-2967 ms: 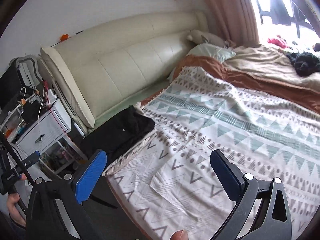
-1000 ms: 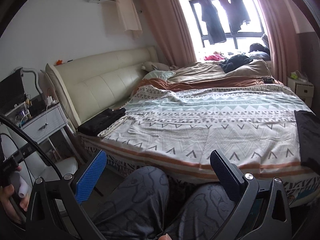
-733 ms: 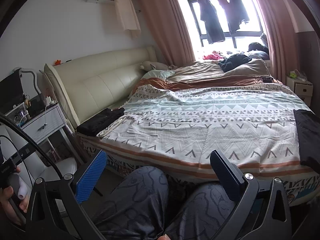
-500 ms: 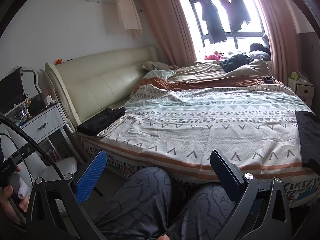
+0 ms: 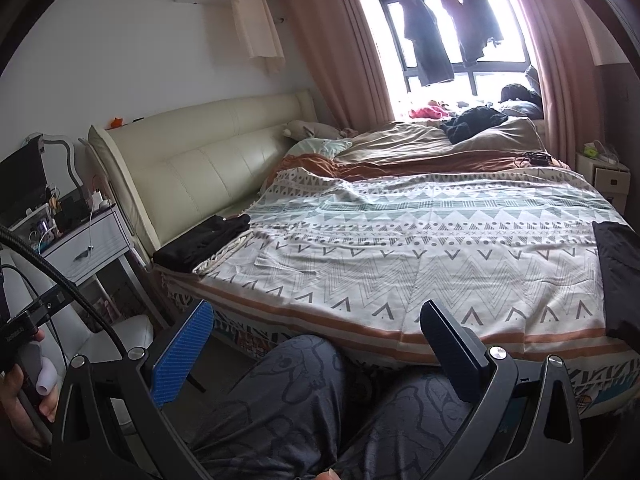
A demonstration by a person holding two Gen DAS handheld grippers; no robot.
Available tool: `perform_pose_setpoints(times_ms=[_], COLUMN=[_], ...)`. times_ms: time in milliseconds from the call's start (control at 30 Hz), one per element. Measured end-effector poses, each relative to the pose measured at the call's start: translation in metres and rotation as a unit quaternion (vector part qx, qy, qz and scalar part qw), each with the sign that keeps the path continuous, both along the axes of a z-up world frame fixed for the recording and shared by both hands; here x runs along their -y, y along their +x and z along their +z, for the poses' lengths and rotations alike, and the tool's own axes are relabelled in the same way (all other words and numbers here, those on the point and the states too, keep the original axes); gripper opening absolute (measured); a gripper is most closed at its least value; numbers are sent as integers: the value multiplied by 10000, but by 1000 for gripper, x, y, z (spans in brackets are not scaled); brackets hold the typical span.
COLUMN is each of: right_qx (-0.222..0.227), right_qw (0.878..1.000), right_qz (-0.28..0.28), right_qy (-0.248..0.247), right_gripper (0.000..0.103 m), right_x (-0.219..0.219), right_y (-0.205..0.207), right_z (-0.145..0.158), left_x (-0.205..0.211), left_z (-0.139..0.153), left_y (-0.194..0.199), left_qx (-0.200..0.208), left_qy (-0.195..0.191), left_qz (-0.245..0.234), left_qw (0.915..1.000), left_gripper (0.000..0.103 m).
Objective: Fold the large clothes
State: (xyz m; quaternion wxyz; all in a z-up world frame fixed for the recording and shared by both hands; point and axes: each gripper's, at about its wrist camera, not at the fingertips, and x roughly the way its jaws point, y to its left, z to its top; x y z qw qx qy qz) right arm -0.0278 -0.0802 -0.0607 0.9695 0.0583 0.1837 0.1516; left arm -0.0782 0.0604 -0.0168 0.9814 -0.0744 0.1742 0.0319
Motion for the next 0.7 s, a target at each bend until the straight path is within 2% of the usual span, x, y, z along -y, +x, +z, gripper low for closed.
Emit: perform_pose_setpoints(times_ms=[700], right_qx=[-42], right_qw=[10000], right_qz=[-10], right_qy=[26], right_gripper=[103], right_x=[2], right_y=[-3], right_z=[0], left_x=[4], left_z=[-1], left_y=[-2], left_qx=[50], left_qy=[64], left_qz=[-98], left_qw=[9999], left_gripper=[103])
